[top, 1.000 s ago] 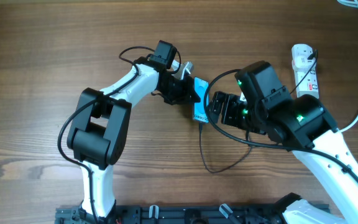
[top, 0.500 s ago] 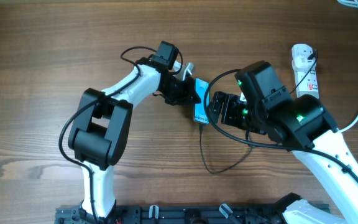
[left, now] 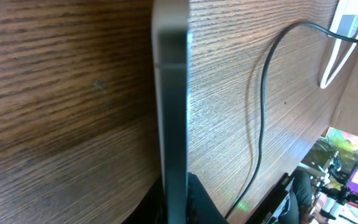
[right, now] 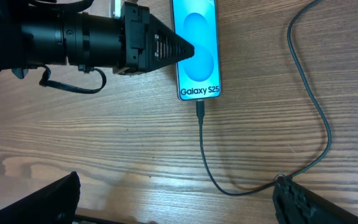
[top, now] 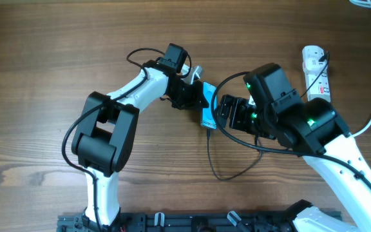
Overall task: Plug charger to phone and switch on socket
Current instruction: 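Lower the plugged phone flat onto the table with the left gripper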
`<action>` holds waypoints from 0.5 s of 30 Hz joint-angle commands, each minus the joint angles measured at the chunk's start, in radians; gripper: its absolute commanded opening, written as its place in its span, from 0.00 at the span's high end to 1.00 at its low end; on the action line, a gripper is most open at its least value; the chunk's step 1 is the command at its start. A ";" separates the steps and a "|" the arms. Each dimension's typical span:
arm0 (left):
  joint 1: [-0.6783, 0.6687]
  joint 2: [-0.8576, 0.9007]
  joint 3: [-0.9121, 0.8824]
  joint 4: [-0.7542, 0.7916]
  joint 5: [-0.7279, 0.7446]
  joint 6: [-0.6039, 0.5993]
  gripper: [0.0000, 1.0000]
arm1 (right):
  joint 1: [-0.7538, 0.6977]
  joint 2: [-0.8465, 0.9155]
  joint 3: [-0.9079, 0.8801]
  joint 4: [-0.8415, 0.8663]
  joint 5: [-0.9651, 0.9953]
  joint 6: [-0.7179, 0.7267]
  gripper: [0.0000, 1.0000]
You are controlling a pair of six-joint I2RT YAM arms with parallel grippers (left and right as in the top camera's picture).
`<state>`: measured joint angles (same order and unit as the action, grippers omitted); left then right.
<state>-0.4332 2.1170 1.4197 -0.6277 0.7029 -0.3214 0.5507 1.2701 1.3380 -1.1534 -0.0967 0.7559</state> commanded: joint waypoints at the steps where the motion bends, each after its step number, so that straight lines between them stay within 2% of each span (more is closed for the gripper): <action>1: -0.003 0.007 -0.002 -0.005 -0.023 -0.001 0.87 | -0.002 0.003 0.021 -0.005 -0.009 0.004 0.00; 15: -0.003 0.007 -0.002 -0.034 -0.111 -0.001 0.81 | -0.002 0.003 0.021 -0.020 -0.009 0.003 0.00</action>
<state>-0.4332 2.1170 1.4197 -0.6529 0.6353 -0.3214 0.5507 1.2701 1.3380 -1.1679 -0.0967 0.7559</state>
